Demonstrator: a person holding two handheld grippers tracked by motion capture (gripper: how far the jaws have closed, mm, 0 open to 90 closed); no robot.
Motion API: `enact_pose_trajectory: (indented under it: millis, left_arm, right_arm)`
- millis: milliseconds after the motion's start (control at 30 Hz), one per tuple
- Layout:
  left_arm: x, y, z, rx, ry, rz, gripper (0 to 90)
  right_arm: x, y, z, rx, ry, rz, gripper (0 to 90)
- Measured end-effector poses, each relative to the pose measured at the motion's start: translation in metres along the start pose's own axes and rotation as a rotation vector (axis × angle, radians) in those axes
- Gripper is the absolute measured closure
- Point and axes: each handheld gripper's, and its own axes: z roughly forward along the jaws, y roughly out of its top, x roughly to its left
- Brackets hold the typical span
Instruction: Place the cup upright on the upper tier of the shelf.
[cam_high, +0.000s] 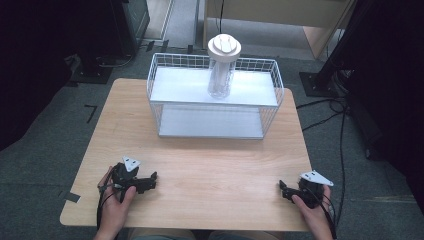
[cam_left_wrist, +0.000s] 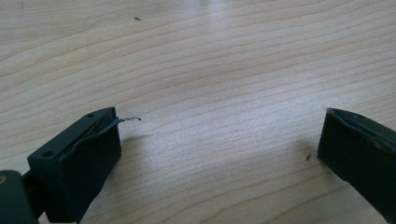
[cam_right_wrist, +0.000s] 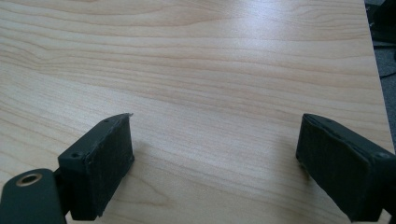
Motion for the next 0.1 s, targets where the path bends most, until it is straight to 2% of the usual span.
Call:
enact_pose_trajectory:
  millis: [100]
  left_arm:
    - [0.0000, 0.0000, 0.0000, 0.000, 0.000, 0.000, 0.0]
  right_arm:
    - [0.0000, 0.0000, 0.0000, 0.000, 0.000, 0.001, 10.8]
